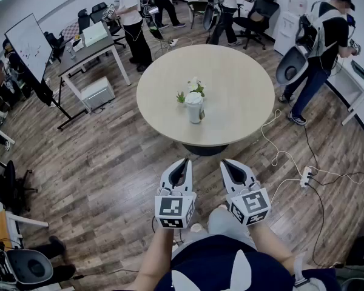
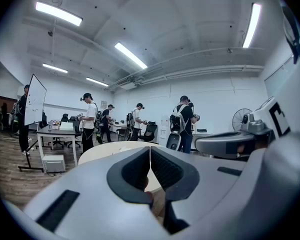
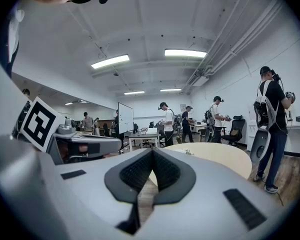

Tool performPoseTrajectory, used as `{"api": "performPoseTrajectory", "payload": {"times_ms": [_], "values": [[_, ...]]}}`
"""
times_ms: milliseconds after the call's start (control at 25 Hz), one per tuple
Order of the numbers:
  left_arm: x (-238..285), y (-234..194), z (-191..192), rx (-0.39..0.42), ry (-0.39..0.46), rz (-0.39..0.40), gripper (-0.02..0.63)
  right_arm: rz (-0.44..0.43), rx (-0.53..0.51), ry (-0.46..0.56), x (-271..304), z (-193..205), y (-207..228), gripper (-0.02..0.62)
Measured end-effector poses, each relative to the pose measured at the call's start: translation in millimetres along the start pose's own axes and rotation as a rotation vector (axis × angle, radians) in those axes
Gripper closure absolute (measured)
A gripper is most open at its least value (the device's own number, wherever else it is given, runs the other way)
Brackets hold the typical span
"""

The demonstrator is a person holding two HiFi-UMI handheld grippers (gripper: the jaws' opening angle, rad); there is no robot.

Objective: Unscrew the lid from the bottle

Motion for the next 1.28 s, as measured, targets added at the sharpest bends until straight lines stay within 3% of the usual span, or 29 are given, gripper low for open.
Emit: {"api": "performPoseTrajectory", "payload": {"times_ms": [360,800,880,960,1040,1160,1280], "values": [[13.9,-2.2,4.4,-0.008,-0.014,0.02,0.584,-0.019,-0.004,0.003,11.0,8.7,7.0,0.598],[97.3,-11.9,-1.9,0.014,-0.056,0.05,0.583,-0.058,0.016,-0.022,63.9,3.1,78.6,0.597],[114.7,-12.4,-5.8,0.031,-0.053,0.067,0.546,-0.084,0.025,-0.021,75.7,-1.7,93.5,0.534],[131.4,-15.1,-7.2,0.045,-0.056,0.075,0.416,-0.106,0.032,-0.02,88.0,-5.4,107.3,0.454],[147.0,-20.6,-6.6,0.051,-0.061,0.064,0.369,-0.12,0.031,-0.018,100.2,-8.3,120.8,0.368],[167.5,-32.3,-4.1,0.05,-0.066,0.018,0.308,-0.133,0.031,-0.023,116.7,-12.2,140.9,0.321],[186.1,-43.1,0.2,0.047,-0.088,-0.011,0.293,-0.145,0.036,-0.041,132.1,-14.9,160.3,0.295]]}}
Point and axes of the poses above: the fingertips, and each gripper's own axes: x forward along the fingers, y to its right, z out of its underside, the point moved 8 cm from there along -x, backward along the fingers, and after that the axes turned 14 degrees about -z, right-handed, at the moved point
